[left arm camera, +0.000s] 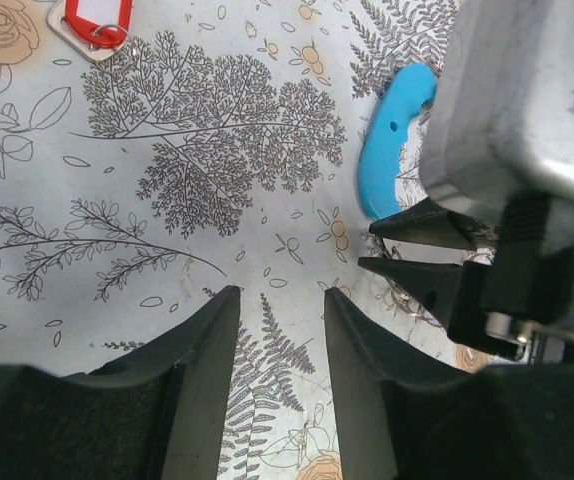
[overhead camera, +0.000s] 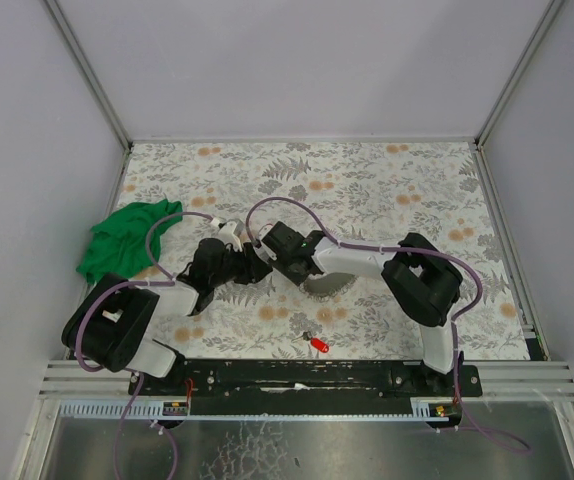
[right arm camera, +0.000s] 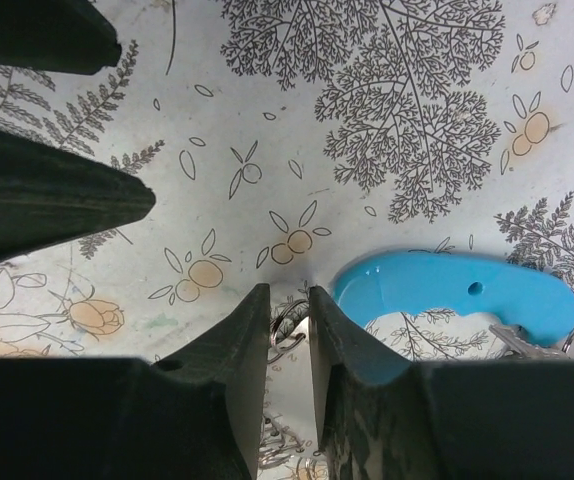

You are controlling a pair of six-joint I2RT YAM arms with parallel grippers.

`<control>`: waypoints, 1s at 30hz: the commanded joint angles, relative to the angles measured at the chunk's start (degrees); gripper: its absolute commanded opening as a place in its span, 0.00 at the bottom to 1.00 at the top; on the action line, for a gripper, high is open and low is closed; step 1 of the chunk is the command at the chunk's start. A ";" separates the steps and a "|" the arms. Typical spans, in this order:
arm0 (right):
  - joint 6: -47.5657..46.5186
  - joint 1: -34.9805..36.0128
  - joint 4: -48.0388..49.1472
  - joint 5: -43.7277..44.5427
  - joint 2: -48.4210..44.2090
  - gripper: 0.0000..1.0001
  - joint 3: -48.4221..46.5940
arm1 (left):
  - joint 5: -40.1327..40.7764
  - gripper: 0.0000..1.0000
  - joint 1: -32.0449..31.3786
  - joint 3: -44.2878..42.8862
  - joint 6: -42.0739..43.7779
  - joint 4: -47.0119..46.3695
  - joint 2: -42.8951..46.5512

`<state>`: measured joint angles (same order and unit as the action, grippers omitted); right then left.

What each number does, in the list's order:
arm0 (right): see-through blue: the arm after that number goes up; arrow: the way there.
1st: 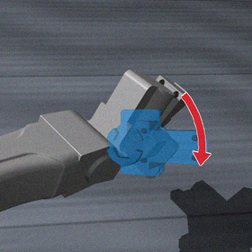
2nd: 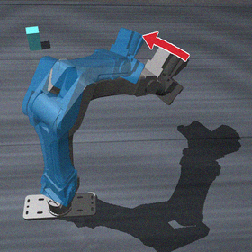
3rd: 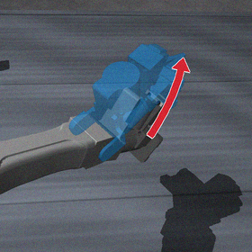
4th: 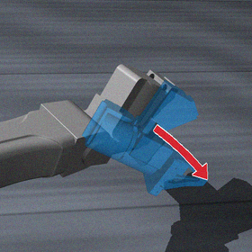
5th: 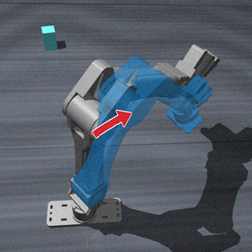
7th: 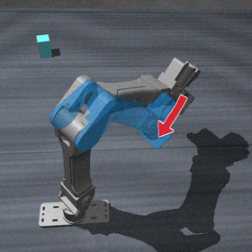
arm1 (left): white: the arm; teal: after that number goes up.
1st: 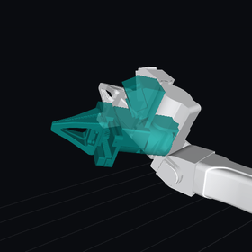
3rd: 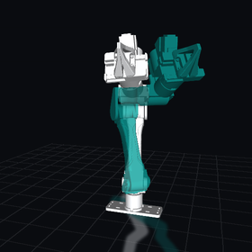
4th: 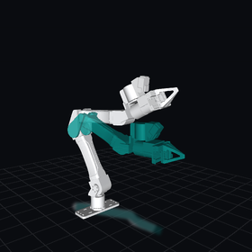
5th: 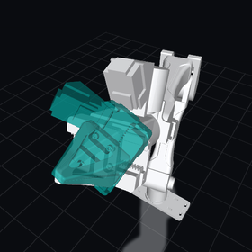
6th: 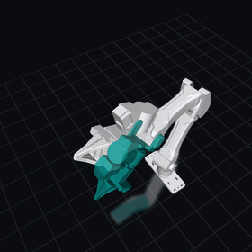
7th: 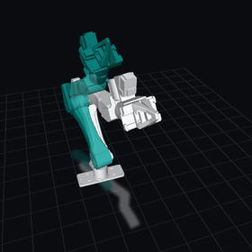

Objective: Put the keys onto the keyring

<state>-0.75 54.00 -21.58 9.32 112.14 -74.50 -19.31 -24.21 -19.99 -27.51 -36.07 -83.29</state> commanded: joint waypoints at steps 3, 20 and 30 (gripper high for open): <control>0.29 1.12 -3.79 3.09 0.62 0.24 -2.80 | 0.05 0.39 0.45 0.91 1.24 -2.59 0.63; 1.11 1.53 -7.28 4.69 -2.82 0.30 -3.54 | -0.85 0.39 0.61 1.34 1.04 -3.01 1.62; 0.93 1.48 -6.52 3.65 -5.54 0.31 -2.58 | -1.24 0.39 0.59 1.63 1.32 -3.15 1.96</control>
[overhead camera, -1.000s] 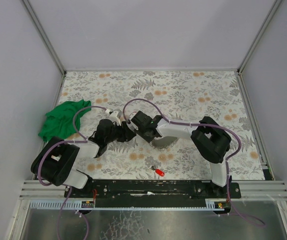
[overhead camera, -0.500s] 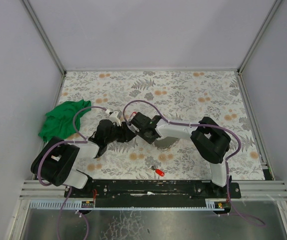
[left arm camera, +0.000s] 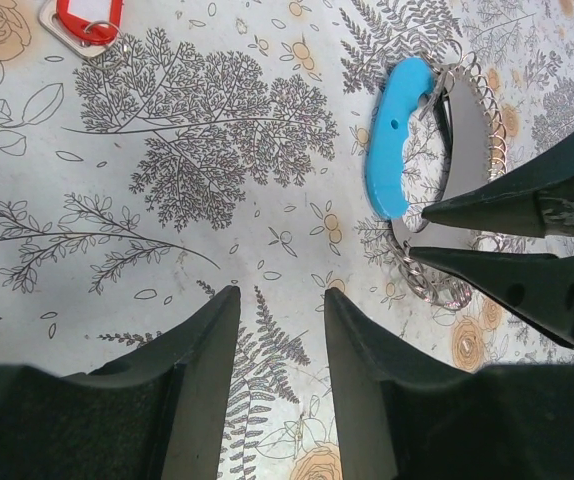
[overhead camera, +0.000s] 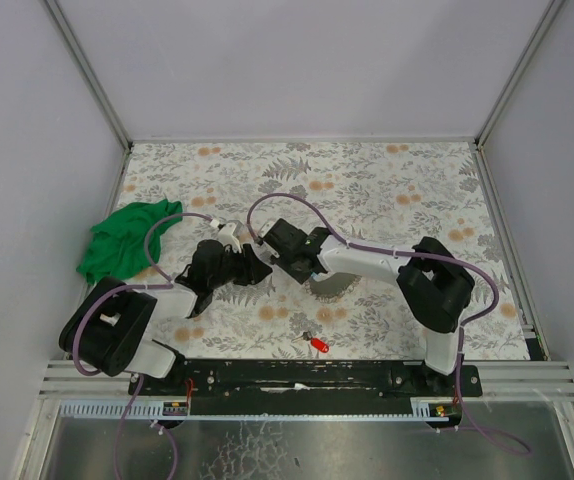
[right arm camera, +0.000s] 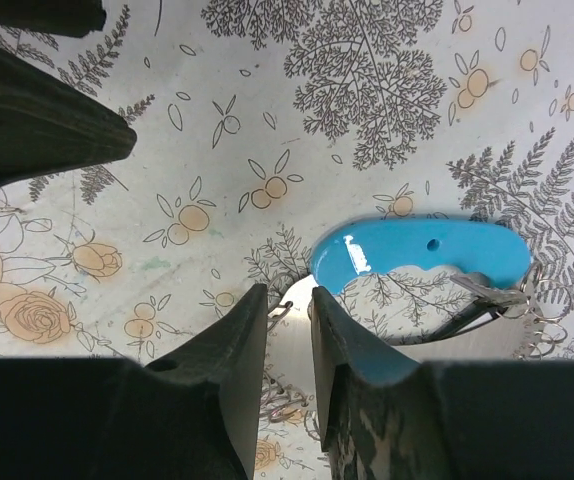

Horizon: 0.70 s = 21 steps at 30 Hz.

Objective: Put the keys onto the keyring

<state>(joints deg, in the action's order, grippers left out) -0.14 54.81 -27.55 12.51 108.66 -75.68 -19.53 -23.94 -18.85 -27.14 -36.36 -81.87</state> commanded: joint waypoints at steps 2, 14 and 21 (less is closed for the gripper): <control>0.19 0.70 -0.98 0.28 -1.62 0.30 -1.11 | -1.21 0.39 0.34 0.48 0.86 -3.08 0.42; -0.63 0.84 -2.57 -3.03 0.65 0.31 0.43 | -1.07 0.39 0.45 0.66 0.78 -3.28 0.59; -0.48 1.10 -2.95 -1.96 2.09 0.30 0.77 | -0.36 0.39 0.47 0.98 0.59 -3.28 0.68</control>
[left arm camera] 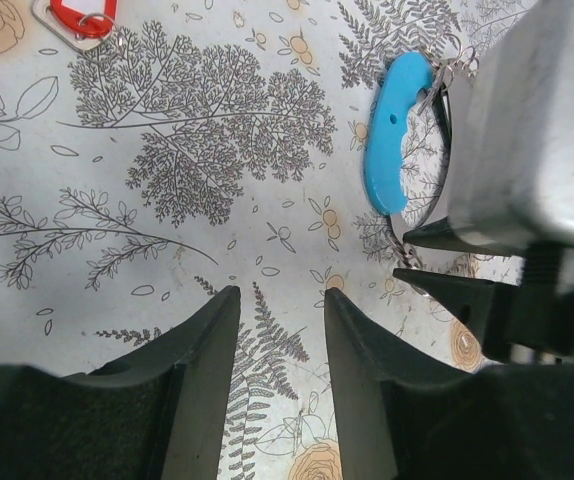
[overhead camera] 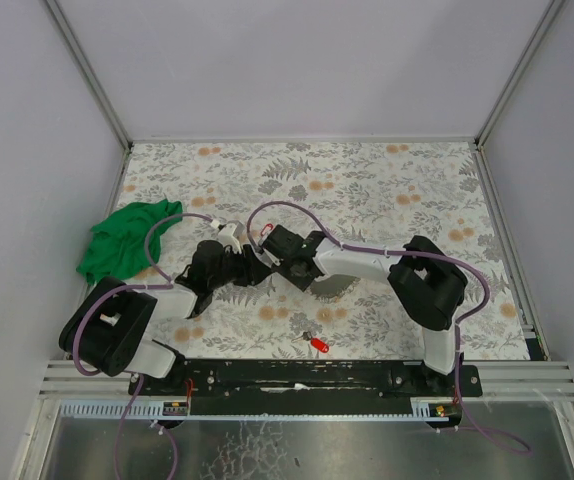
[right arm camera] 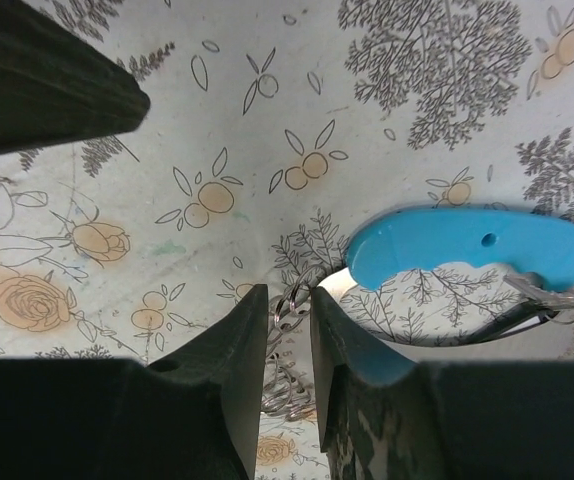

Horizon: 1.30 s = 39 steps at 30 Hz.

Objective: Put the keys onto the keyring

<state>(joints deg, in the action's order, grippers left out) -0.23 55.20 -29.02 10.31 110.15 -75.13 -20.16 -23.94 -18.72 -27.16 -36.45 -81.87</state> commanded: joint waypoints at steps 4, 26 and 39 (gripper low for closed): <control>-0.37 0.77 -1.45 1.95 1.24 0.27 0.04 | 0.08 0.39 0.53 0.79 0.53 -3.35 0.42; -4.80 -3.26 13.27 -12.07 -12.61 0.06 9.50 | -7.09 0.39 0.98 2.96 0.35 -12.59 0.98; -6.17 -14.84 37.14 -41.86 -28.92 0.03 26.02 | -22.23 0.39 0.70 3.54 3.20 -28.87 -0.46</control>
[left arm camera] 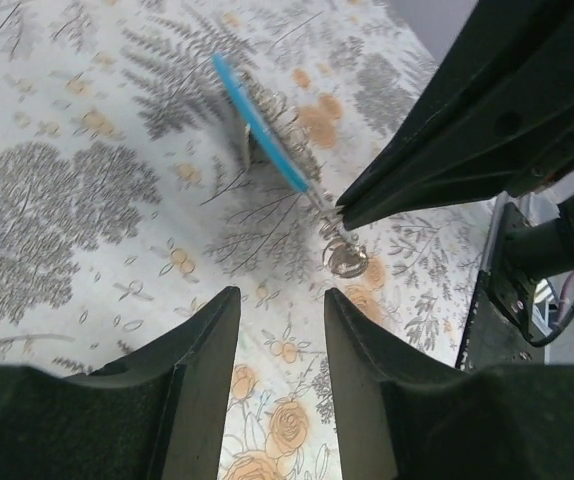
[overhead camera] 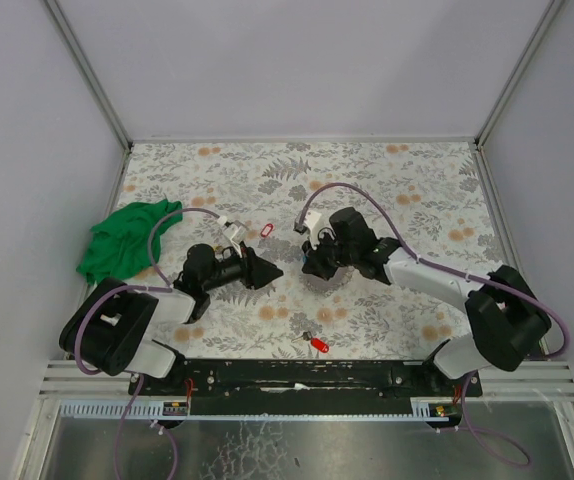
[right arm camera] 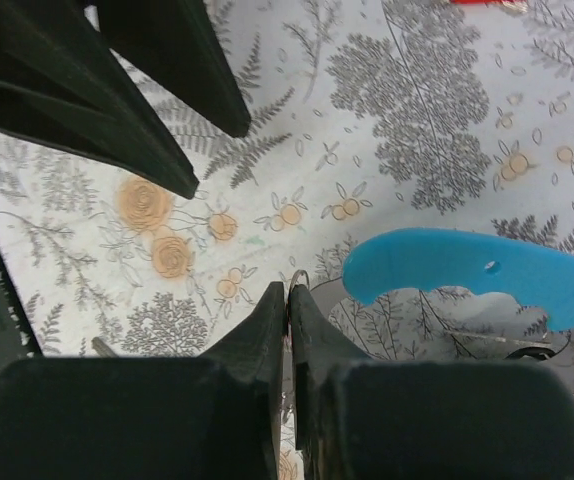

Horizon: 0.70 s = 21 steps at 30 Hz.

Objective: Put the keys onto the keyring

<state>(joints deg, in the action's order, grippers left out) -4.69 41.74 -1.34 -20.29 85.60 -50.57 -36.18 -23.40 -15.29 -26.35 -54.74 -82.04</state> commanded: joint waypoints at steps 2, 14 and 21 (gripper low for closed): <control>-2.36 -1.92 11.60 -14.09 -6.38 0.03 2.45 | -7.22 0.39 -0.02 -0.02 3.02 -13.69 -0.36; -2.17 -4.89 16.87 -23.84 -9.79 0.03 4.94 | -12.99 0.33 -2.28 -1.34 3.50 -32.90 -5.41; -2.68 -4.99 17.67 -26.35 -10.52 0.04 5.98 | -15.45 0.21 -2.53 -2.88 5.04 -35.54 -7.94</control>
<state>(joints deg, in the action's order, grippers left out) -6.28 37.06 12.34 -42.96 77.56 -44.51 -48.86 -25.52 -16.38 -23.38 -83.31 -88.88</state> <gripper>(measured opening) 0.076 0.223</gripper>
